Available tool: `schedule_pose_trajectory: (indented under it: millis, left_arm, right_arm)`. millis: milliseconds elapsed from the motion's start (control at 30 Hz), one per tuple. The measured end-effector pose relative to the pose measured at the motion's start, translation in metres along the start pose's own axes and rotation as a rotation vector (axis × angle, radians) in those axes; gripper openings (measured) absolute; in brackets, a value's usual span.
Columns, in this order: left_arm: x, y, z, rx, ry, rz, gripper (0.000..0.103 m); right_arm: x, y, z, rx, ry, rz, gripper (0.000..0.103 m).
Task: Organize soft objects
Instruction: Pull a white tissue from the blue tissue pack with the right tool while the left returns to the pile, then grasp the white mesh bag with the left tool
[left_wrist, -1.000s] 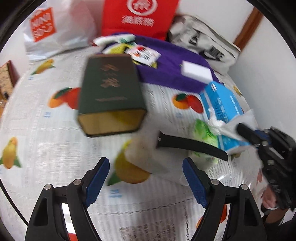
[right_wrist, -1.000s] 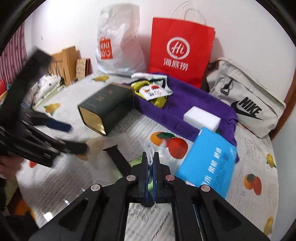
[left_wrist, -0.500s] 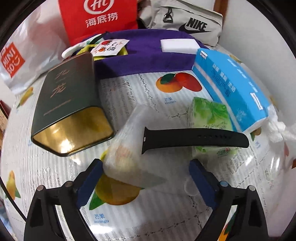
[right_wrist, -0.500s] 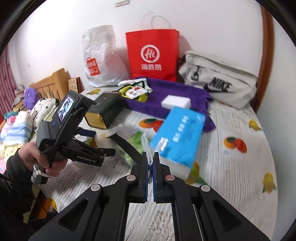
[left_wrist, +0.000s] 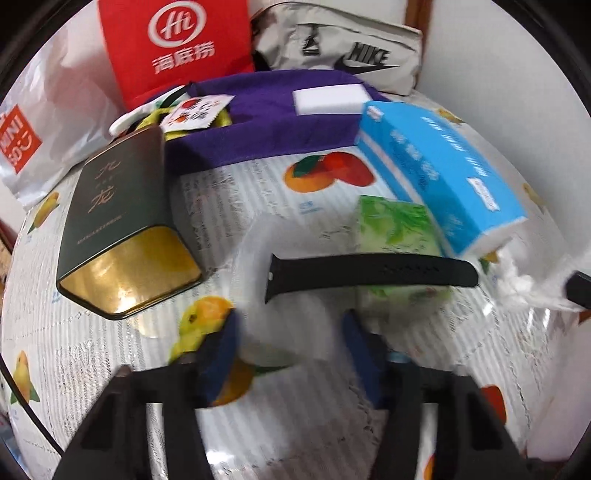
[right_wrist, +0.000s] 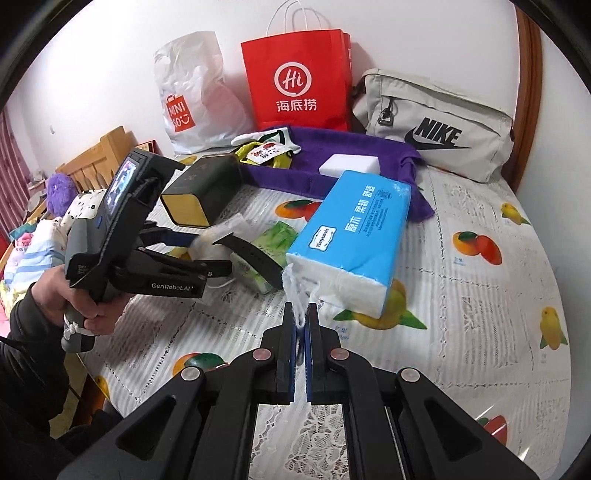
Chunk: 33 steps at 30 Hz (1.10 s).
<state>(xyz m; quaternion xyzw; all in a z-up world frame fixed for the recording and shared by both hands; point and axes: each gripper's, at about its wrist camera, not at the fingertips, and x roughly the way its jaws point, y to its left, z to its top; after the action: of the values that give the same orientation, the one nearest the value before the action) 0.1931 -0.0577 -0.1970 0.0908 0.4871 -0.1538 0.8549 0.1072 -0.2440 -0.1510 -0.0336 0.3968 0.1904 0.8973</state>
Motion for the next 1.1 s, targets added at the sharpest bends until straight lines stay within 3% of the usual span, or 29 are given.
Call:
schedule_pose_trajectory:
  millis: [67,167,433,567,733,1100]
  left_arm:
    - [-0.003,0.000,-0.001,-0.014,0.005,-0.018,0.021]
    - [-0.009,0.008,-0.009,-0.050,0.015,-0.059,0.015]
    - [-0.048,0.026,-0.034,-0.124,0.006,-0.007,0.014]
    - [-0.077,0.035,-0.043,-0.158,-0.050,0.003,0.014]
    - [-0.105,0.040,-0.043,-0.205,-0.110,-0.084,0.014]
    - [-0.133,0.043,-0.033,-0.221,-0.173,-0.028,0.014]
  right_arm:
    - [0.000,0.002,-0.001,0.004,-0.001,0.005,0.004]
    - [0.000,0.005,-0.003,0.008,0.000,0.009,0.004]
    - [-0.006,0.013,-0.006,-0.006,-0.004,0.020,0.004]
    - [-0.006,0.017,-0.006,-0.005,0.009,0.023,0.004]
    - [-0.010,0.027,-0.005,-0.031,-0.003,0.046,0.004]
    - [-0.025,0.031,0.000,-0.037,-0.028,0.040,0.004]
